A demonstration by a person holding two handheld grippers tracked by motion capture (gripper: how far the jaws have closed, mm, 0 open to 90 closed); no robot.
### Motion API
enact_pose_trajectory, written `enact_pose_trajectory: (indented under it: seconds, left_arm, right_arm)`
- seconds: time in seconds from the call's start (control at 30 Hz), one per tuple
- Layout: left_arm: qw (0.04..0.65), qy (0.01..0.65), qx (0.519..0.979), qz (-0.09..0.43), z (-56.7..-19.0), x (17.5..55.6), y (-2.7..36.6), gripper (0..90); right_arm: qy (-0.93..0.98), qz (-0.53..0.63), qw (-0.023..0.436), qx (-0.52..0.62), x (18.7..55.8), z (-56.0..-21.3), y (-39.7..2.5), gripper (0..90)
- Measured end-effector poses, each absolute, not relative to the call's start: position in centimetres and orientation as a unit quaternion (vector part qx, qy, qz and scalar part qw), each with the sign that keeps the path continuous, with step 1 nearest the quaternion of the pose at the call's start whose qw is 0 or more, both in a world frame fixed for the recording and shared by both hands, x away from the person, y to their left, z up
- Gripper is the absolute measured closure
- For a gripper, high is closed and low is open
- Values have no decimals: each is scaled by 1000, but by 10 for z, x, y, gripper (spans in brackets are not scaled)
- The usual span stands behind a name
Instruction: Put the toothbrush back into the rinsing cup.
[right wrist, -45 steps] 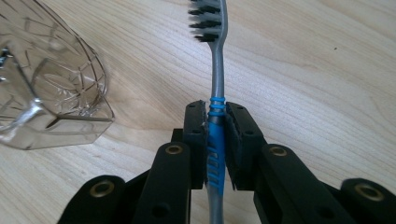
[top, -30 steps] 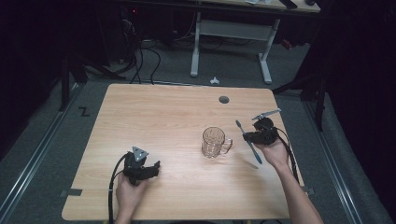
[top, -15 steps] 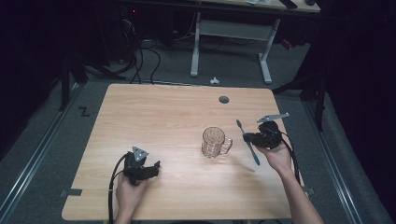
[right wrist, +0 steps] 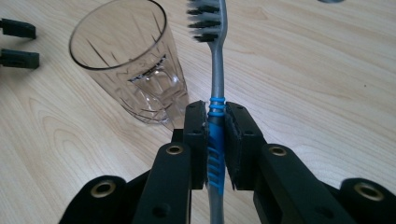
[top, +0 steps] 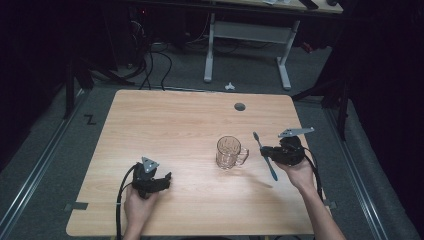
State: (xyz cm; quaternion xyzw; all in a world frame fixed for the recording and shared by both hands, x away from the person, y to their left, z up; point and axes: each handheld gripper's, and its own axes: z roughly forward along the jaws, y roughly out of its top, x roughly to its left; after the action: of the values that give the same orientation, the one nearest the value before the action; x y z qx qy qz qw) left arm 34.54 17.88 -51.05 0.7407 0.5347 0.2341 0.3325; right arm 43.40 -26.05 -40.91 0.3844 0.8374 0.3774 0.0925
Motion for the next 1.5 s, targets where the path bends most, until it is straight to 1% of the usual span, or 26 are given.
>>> enact_pose_trajectory:
  seconds: [0.27,0.67,0.9,1.13,1.5]
  left_arm:
    - [332,535,741,234,-510,345,179,227]
    - [332,535,740,234,-510,345,179,227]
    - [333,535,740,234,-511,345,179,226]
    - [333,535,740,234,-510,345,179,227]
    - [332,535,740,234,-511,345,179,226]
  right_arm:
    - [830,413,98,363,425,-400,-257,799]
    - [819,445,110,345,425,-383,-246,800]
    - [808,469,118,338,430,-372,-236,800]
    - [799,485,115,338,438,-368,-229,800]
    - [789,498,135,335,450,-358,-216,800]
